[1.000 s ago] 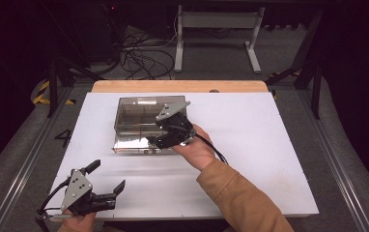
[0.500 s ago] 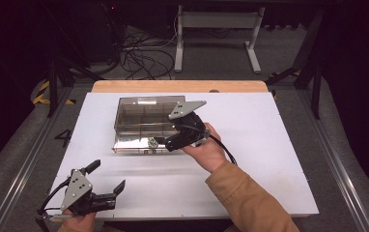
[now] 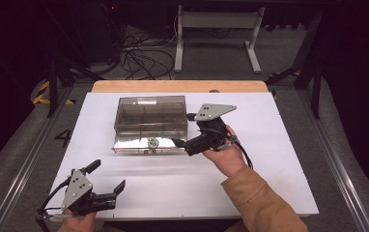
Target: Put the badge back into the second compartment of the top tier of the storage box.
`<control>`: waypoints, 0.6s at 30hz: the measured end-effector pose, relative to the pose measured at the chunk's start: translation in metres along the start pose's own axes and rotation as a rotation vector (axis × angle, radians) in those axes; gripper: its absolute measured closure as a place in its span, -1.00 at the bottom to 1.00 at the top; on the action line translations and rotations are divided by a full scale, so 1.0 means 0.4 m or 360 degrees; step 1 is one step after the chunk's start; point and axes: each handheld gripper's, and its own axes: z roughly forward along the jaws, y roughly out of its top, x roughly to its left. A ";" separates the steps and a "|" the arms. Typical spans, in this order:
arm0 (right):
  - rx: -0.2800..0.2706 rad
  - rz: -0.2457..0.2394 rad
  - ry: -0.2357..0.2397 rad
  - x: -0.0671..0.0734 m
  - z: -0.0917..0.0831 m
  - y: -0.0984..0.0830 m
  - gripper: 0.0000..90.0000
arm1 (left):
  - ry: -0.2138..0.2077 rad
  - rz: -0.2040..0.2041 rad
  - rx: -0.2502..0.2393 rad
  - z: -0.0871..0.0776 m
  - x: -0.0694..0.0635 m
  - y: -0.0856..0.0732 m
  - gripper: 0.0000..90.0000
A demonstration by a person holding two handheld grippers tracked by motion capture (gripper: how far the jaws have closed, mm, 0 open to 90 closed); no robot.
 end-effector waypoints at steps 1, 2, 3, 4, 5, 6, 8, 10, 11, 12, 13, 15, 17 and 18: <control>-0.0011 -0.0002 -0.0003 -0.001 -0.008 -0.005 -0.83 | 0.0000 0.0000 0.0000 0.000 0.000 0.000 -0.92; -0.0022 -0.0001 -0.0007 -0.002 -0.016 -0.010 -0.83 | 0.0001 0.0000 0.0000 0.000 0.000 0.000 -0.92; -0.0034 -0.0004 -0.0009 -0.003 -0.024 -0.015 -0.83 | 0.0001 -0.0001 0.0000 0.000 0.000 0.000 -0.92; -0.0040 -0.0003 -0.0017 -0.005 -0.032 -0.020 -0.84 | 0.0001 -0.0001 0.0000 0.000 0.000 0.000 -0.92; -0.0045 -0.0003 -0.0022 -0.006 -0.039 -0.026 -0.84 | 0.0003 -0.0003 -0.0001 0.000 0.000 0.000 -0.92; -0.0048 -0.0001 -0.0028 -0.008 -0.047 -0.032 -0.84 | 0.0001 -0.0002 0.0000 0.000 0.000 0.000 -0.92; -0.0065 0.0007 -0.0041 -0.011 -0.063 -0.044 -0.84 | 0.0001 -0.0003 0.0000 0.000 0.000 0.000 -0.92; -0.0071 0.0019 -0.0052 -0.014 -0.079 -0.057 -0.84 | 0.0002 -0.0003 0.0000 0.001 0.000 0.000 -0.92; -0.0074 0.0021 -0.0062 -0.015 -0.087 -0.064 -0.84 | 0.0002 -0.0002 0.0000 0.001 0.000 0.000 -0.92; -0.0078 0.0023 -0.0071 -0.017 -0.095 -0.071 -0.84 | 0.0002 -0.0002 0.0000 0.001 0.000 0.000 -0.92; -0.0081 0.0028 -0.0077 -0.019 -0.103 -0.079 -0.84 | 0.0003 -0.0001 0.0000 0.000 0.000 0.000 -0.92; -0.0093 0.0033 -0.0083 -0.023 -0.117 -0.095 -0.84 | 0.0003 -0.0001 -0.0001 0.001 0.000 0.000 -0.92; -0.0097 0.0045 -0.0096 -0.027 -0.132 -0.112 -0.84 | 0.0005 -0.0002 0.0000 0.001 -0.001 0.000 -0.92; -0.0101 0.0050 -0.0104 -0.029 -0.139 -0.121 -0.84 | 0.0005 -0.0002 0.0000 0.001 -0.001 0.000 -0.92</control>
